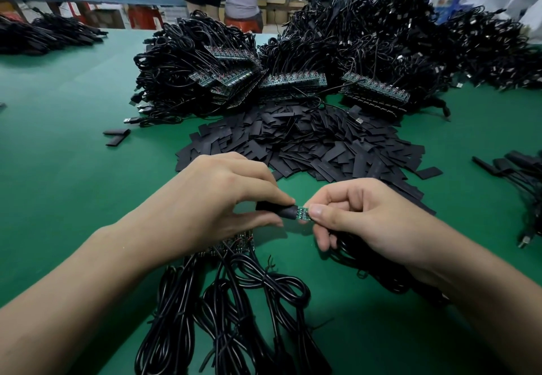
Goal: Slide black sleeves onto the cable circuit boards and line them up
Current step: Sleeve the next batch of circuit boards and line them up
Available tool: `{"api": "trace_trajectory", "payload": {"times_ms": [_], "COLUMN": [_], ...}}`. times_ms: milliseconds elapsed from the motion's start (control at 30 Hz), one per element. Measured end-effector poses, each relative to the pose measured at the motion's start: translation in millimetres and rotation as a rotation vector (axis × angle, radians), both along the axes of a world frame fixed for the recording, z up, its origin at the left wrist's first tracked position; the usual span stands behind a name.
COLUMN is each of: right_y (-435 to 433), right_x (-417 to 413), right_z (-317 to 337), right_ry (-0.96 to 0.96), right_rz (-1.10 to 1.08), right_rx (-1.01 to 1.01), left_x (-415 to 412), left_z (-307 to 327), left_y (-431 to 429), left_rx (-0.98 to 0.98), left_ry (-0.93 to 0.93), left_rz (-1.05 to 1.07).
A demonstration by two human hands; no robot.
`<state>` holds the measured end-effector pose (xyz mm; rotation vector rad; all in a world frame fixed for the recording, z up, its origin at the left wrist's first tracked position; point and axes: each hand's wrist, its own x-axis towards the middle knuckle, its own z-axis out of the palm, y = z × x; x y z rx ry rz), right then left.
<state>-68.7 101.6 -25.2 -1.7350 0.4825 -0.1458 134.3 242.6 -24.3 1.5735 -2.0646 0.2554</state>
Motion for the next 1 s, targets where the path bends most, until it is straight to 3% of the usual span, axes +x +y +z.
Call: {"api": "trace_trajectory", "payload": {"times_ms": [167, 400, 700, 1000], "right_y": [0.7, 5.6, 0.7, 4.6], "right_x": [-0.8, 0.3, -0.6, 1.5], "right_z": [0.3, 0.3, -2.7, -3.6], "right_ry": [-0.021, -0.016, -0.104, -0.089], "right_rz": [0.000, 0.044, -0.009, 0.046], "right_rx": [0.048, -0.032, -0.031, -0.061], "left_x": [-3.2, -11.5, -16.1, -17.8], "left_z": [3.6, 2.7, 4.9, 1.4], "left_y": [0.7, 4.0, 4.0, 2.8], "left_rx": [-0.020, -0.009, -0.113, -0.057], "left_ry": [-0.007, 0.042, 0.218, 0.201], "left_rz": [-0.003, 0.013, 0.110, 0.014]}}
